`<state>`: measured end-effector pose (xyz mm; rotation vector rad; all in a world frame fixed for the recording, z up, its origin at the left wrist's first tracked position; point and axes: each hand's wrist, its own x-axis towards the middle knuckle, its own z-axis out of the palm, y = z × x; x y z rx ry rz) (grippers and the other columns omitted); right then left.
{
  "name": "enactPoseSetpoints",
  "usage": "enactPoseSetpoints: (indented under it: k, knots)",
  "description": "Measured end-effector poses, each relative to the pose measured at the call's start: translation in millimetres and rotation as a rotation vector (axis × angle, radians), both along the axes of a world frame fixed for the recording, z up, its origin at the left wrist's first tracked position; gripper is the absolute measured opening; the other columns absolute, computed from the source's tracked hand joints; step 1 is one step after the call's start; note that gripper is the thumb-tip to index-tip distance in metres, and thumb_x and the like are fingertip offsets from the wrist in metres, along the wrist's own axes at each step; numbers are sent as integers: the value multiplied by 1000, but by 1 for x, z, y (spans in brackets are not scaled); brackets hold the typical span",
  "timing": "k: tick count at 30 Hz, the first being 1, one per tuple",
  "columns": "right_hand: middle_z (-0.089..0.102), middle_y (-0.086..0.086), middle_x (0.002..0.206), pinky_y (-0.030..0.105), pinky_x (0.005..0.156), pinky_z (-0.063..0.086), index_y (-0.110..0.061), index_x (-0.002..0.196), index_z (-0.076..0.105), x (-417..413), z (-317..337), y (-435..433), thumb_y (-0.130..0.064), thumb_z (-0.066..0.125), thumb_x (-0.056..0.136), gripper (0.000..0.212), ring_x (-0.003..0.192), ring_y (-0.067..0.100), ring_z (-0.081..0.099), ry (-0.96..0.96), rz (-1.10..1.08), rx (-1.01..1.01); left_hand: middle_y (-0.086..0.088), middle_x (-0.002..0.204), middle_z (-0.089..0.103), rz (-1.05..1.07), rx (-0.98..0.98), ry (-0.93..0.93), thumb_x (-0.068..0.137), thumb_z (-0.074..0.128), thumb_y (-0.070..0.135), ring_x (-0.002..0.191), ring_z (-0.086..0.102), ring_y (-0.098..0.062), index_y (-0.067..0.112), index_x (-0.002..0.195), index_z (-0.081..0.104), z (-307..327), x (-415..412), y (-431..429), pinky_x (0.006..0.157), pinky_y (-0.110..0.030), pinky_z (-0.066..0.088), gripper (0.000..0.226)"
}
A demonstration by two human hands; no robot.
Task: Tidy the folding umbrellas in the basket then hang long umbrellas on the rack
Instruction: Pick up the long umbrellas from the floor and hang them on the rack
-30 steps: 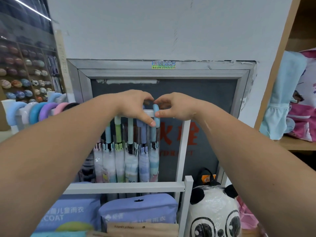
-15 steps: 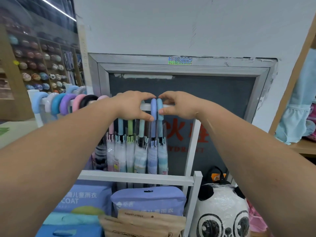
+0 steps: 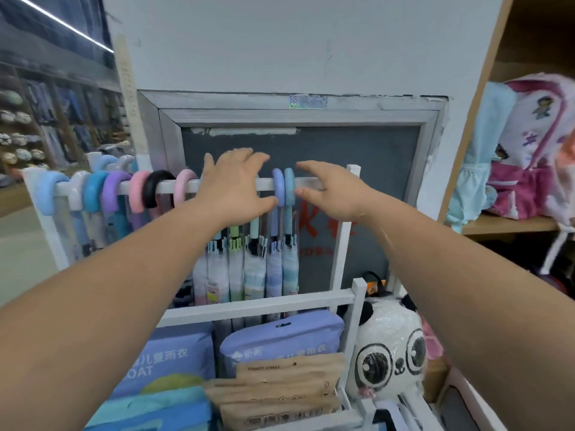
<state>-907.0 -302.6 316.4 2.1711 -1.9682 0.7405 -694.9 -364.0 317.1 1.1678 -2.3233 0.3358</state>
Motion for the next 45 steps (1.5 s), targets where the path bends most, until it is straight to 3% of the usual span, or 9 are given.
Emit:
enactPoseSetpoints:
  k: [6, 11, 21, 31, 40, 45]
  knots:
    - [53, -7, 146, 50, 110, 39, -29, 143, 49, -8, -25, 77, -51, 52, 94, 53, 136, 18, 47, -94, -157, -91, -8, 132, 56, -252, -181, 79, 78, 66, 57, 120, 50, -35, 23, 133, 55, -9, -32, 43, 101, -48, 42, 66]
    - [56, -2, 143, 44, 109, 40, -25, 142, 52, -48, -65, 171, -43, 58, 95, 50, 132, 20, 51, -77, -345, -38, -8, 135, 54, -458, -53, 36, 79, 70, 53, 125, 46, -35, 23, 136, 52, -35, -92, 104, 104, -47, 40, 67]
    - [57, 1, 138, 50, 100, 47, -36, 140, 48, -192, -160, 400, -61, 52, 82, 63, 125, 28, 54, -110, -717, 182, -7, 131, 54, -669, 97, -270, 75, 68, 57, 121, 49, -35, 25, 136, 49, -124, -268, 274, 100, -47, 45, 71]
    - [42, 0, 150, 48, 108, 34, -37, 148, 37, -326, -273, 590, -54, 54, 93, 60, 135, 31, 41, -93, -962, 507, -6, 128, 53, -726, 343, -454, 74, 60, 64, 119, 48, -34, 27, 136, 47, -258, -429, 434, 98, -47, 46, 73]
    - [45, -3, 148, 47, 107, 33, -35, 148, 38, -389, -417, 643, -55, 54, 92, 62, 135, 28, 41, -240, -1020, 750, -5, 134, 50, -729, 611, -686, 82, 63, 58, 122, 46, -31, 26, 141, 44, -412, -500, 479, 95, -43, 44, 70]
    - [46, -2, 147, 47, 107, 33, -34, 148, 39, -414, -519, 666, -54, 54, 92, 62, 135, 26, 40, -326, -1024, 895, -4, 140, 49, -732, 730, -820, 82, 63, 58, 131, 43, -29, 27, 145, 43, -514, -532, 505, 103, -42, 41, 73]
